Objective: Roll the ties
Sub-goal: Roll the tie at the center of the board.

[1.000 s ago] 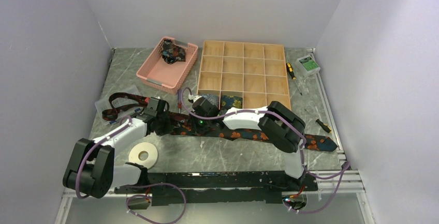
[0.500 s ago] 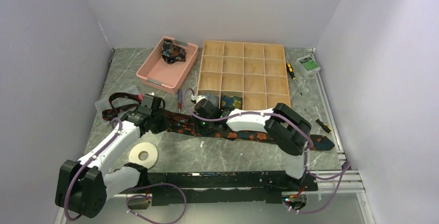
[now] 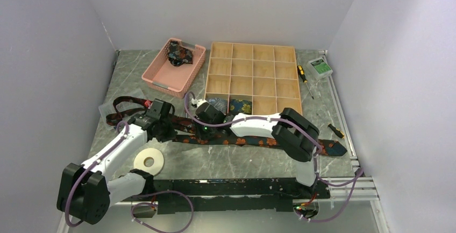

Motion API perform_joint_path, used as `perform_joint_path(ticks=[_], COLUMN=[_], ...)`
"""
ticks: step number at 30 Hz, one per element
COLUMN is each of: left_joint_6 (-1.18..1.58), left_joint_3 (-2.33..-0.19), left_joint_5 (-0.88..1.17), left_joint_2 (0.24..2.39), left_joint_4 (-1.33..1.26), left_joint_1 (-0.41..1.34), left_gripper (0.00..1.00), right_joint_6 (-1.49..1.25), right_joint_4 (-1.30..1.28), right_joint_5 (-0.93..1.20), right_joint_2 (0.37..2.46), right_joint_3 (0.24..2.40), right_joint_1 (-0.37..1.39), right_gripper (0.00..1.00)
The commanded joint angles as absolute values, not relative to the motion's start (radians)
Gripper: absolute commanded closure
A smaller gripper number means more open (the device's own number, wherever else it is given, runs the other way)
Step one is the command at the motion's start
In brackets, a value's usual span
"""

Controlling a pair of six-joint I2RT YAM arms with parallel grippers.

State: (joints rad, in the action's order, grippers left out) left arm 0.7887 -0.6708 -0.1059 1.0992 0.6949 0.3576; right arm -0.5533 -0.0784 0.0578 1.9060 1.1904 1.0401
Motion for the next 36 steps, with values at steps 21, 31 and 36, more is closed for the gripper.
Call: perform_joint_path(ticks=[21,31,36], left_joint_6=[0.916,0.911,0.918], left_joint_3=[-0.832,-0.911,-0.911], left_joint_5=[-0.203,-0.243,-0.285], left_joint_2=[1.102,1.229,1.236], left_joint_4=[0.747,0.713,0.738], left_joint_1=[0.614,0.666,0.676], left_gripper=[0.97,0.97,0.97], right_joint_6=[-0.655,-0.689,-0.694], right_joint_4=[0.044,0.144,0.132], right_joint_5=[0.26,0.271,0.225], right_joint_2=[2.064,2.008,1.907], right_joint_3=[1.261,1.167,1.101], right_joint_1=[1.037,1.008,0.963], right_gripper=[0.94,0.93,0.88])
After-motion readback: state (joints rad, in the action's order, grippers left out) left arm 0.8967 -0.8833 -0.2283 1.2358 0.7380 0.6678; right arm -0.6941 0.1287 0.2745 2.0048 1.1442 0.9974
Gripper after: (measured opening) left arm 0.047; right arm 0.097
